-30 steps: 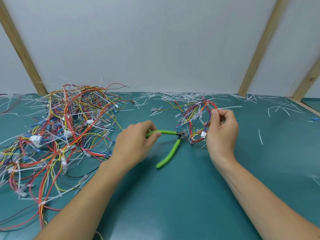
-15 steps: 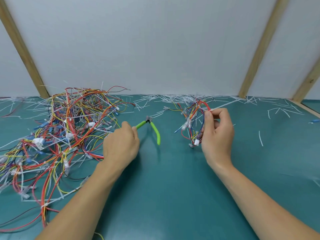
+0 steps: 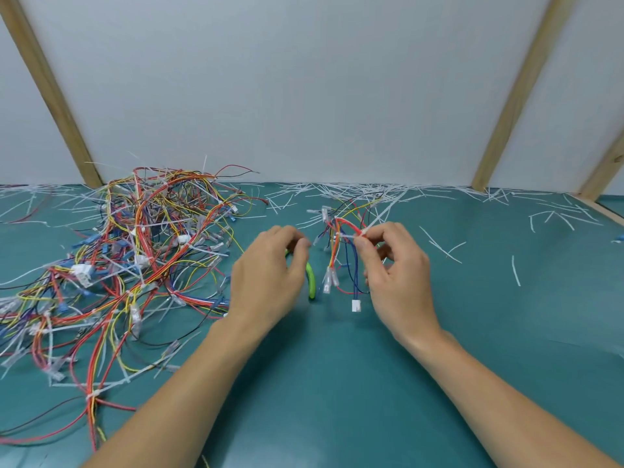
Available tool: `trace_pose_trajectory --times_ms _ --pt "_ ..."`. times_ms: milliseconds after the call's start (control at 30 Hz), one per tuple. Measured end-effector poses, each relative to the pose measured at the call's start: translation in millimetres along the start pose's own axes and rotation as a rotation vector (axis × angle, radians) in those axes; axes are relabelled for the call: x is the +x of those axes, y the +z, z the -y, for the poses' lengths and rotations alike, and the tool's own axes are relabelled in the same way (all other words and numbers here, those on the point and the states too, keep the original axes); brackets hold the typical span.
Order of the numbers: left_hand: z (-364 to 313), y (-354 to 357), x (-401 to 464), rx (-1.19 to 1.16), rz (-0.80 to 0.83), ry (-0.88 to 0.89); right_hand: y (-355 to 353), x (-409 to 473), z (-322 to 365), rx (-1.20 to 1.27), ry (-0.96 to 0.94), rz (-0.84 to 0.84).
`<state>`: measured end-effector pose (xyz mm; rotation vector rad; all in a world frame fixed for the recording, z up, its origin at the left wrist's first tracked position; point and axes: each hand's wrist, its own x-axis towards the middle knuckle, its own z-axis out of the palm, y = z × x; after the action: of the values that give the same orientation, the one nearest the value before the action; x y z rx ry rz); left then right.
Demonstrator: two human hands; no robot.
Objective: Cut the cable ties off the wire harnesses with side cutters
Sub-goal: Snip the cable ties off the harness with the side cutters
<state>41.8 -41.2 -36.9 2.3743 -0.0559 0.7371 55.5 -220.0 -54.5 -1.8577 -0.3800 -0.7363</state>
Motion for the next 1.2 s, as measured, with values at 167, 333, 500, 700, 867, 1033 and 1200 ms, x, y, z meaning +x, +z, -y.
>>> trace_pose_trajectory --times_ms 167,333,500,700,867,1033,1200 --pt "-10.7 9.7 -5.1 -0.425 0.083 -0.086 5.8 -4.0 0.9 -0.014 -0.042 0.066" --pt "-7.5 7.4 1.0 -0.65 0.06 -0.232 7.6 -5.2 0.1 0.018 -0.016 0.113" --pt "-8.9 4.8 -0.4 -0.79 0.143 -0.26 8.2 -7.8 2.3 -0.001 0.008 0.129" --pt "-9.4 9.0 -2.4 -0.846 0.208 -0.251 4.7 -7.4 4.8 0.055 0.051 0.141" --pt "-10.0 4.8 0.7 -0.923 0.262 -0.278 5.4 -6.8 10.0 0.14 0.061 0.095" --pt "-8.9 1.1 4.5 -1.286 0.552 -0.443 1.8 -0.7 9.0 0.223 0.141 0.086" --pt "-11.0 0.6 0.3 -1.175 0.564 -0.371 5.5 -5.2 9.9 0.185 0.134 0.124"
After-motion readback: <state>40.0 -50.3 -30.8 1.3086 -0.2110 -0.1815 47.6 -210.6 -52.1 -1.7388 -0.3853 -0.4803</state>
